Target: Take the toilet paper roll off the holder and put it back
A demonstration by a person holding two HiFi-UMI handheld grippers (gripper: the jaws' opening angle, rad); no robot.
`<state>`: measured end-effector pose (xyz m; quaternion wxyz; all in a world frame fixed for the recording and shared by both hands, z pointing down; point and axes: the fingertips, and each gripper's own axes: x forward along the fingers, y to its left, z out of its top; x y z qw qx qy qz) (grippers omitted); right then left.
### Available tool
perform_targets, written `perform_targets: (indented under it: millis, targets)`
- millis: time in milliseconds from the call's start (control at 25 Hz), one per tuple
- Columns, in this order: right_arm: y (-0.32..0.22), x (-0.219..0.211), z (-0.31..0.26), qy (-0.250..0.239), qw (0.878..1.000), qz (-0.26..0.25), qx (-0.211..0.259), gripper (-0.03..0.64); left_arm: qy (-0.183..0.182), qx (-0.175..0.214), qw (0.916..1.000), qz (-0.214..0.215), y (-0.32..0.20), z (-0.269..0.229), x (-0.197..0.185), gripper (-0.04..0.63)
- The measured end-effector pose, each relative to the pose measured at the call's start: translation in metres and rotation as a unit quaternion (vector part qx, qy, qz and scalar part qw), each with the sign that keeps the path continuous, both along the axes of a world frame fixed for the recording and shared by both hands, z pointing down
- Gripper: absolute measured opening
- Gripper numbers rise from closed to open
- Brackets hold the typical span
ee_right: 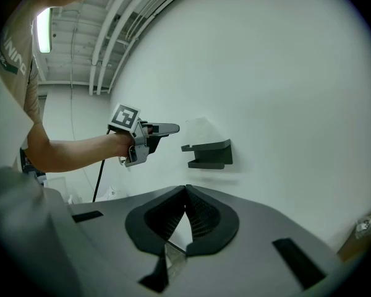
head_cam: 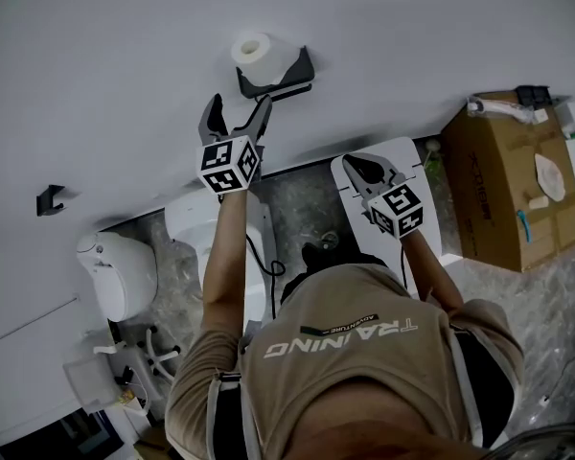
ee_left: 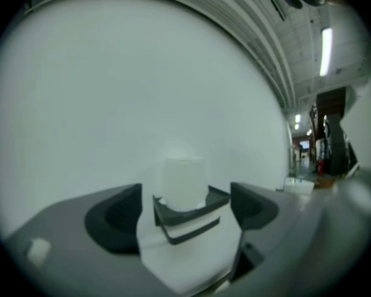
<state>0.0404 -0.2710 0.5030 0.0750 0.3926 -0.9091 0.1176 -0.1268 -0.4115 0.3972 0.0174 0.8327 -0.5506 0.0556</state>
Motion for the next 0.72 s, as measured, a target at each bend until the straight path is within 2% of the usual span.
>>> perform_targets:
  millis: [280, 400, 480, 560, 600, 640, 720]
  targets:
    - [0.020, -0.022, -0.008, -0.005, 1.000, 0.001, 0.012, 0.012, -0.039, -0.020, 0.9984, 0.037, 0.057, 0.024, -0.009, 0.438]
    - [0.037, -0.034, -0.007, 0.000, 1.000, -0.001, 0.013, 0.012, -0.028, -0.023, 0.9985, 0.041, 0.083, 0.031, -0.016, 0.401]
    - [0.050, -0.042, -0.007, 0.002, 1.000, 0.003, 0.015, 0.012, -0.016, -0.027, 0.9985, 0.045, 0.103, 0.035, -0.023, 0.343]
    - [0.064, -0.049, -0.009, 0.005, 1.000, 0.012, 0.018, 0.011, -0.010, -0.030, 0.9982, 0.050, 0.126, 0.039, -0.032, 0.319]
    - [0.072, -0.052, -0.010, 0.004, 1.000, 0.019, 0.020, 0.011, -0.009, -0.030, 0.9983, 0.050, 0.139, 0.041, -0.038, 0.290]
    - [0.079, -0.054, -0.011, 0.003, 0.999, 0.028, 0.021, 0.012, -0.007, -0.030, 0.9984, 0.047, 0.151, 0.043, -0.044, 0.226]
    - [0.096, -0.060, -0.014, 0.003, 0.999, 0.043, 0.024, 0.011, 0.002, -0.033, 0.9987, 0.040, 0.175, 0.047, -0.058, 0.049]
